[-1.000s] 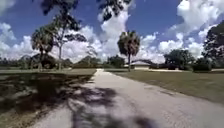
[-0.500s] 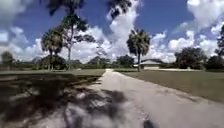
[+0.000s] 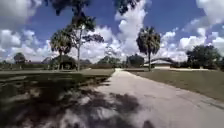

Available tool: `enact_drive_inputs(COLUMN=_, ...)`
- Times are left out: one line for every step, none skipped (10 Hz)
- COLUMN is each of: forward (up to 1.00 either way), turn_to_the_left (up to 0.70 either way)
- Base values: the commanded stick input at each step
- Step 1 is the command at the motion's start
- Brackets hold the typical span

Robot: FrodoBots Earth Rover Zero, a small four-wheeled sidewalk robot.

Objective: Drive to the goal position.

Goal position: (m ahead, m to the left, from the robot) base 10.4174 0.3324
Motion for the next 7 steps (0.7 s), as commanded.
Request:
enact_drive_inputs(forward=0.70, turn_to_the_left=0.00)
enact_drive_inputs(forward=0.70, turn_to_the_left=0.00)
enact_drive_inputs(forward=0.70, turn_to_the_left=0.00)
enact_drive_inputs(forward=0.70, turn_to_the_left=0.00)
enact_drive_inputs(forward=0.70, turn_to_the_left=0.00)
enact_drive_inputs(forward=0.70, turn_to_the_left=0.00)
enact_drive_inputs(forward=0.70, turn_to_the_left=0.00)
